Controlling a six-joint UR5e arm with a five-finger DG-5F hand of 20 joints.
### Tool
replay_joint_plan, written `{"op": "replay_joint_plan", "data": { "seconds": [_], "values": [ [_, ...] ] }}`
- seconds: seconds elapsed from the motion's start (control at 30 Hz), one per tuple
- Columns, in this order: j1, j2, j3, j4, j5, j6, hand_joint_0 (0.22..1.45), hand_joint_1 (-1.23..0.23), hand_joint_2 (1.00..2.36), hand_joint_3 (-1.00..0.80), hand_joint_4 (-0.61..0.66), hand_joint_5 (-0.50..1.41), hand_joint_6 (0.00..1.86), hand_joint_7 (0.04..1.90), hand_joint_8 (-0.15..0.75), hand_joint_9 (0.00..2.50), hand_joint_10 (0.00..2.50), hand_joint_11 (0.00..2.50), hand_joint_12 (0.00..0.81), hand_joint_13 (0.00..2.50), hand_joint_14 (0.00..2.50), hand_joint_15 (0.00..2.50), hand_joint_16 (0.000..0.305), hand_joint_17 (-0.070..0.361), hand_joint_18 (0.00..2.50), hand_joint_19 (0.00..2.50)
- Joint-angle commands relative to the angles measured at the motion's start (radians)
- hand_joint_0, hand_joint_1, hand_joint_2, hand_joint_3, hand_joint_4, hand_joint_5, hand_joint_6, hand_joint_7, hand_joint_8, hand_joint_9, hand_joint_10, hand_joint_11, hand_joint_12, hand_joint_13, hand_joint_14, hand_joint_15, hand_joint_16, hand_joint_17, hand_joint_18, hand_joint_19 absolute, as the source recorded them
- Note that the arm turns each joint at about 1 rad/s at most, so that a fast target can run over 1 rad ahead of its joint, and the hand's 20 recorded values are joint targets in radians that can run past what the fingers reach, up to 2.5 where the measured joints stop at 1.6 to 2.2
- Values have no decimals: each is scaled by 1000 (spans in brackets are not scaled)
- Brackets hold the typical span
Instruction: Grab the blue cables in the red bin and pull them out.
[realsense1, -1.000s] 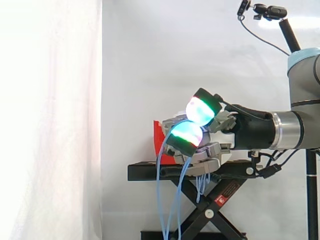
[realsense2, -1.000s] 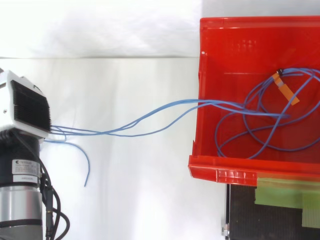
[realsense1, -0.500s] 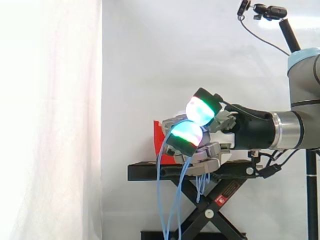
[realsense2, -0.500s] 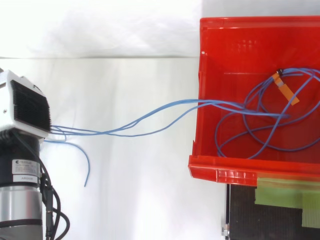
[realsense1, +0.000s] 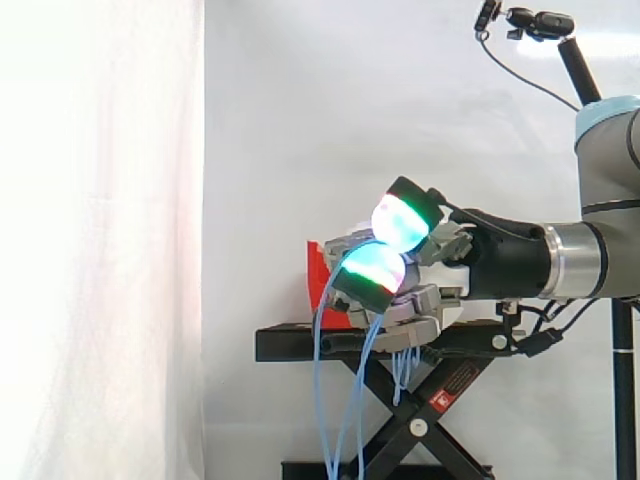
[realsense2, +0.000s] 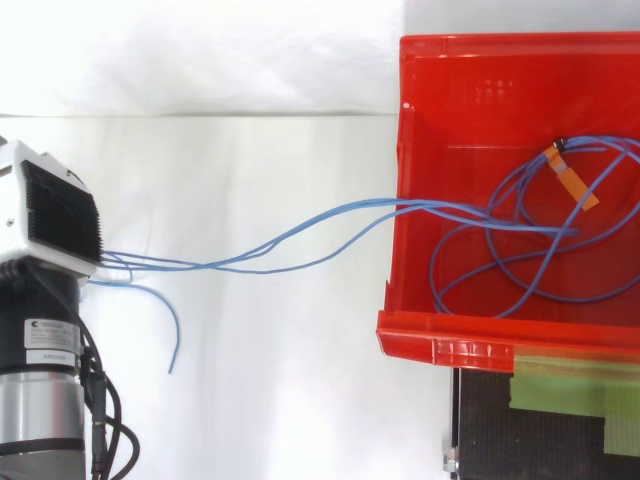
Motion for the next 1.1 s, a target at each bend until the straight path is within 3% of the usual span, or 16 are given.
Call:
{"op": "replay_joint_plan", "data": {
  "seconds": [0.0, 1.07],
  "values": [
    [0, 0, 1, -1, 0, 1, 1055, -961, 1002, -949, 86, 477, 1304, 360, 258, 755, 1663, 1148, 308, 887, 2500, 988, 34, 77, 1334, 1792],
    [-2, 0, 1, 0, 0, -1, 1056, -964, 1002, -950, 75, 485, 1274, 381, 250, 812, 1544, 1187, 300, 896, 2500, 985, 33, 75, 1338, 1804]
  ]
}}
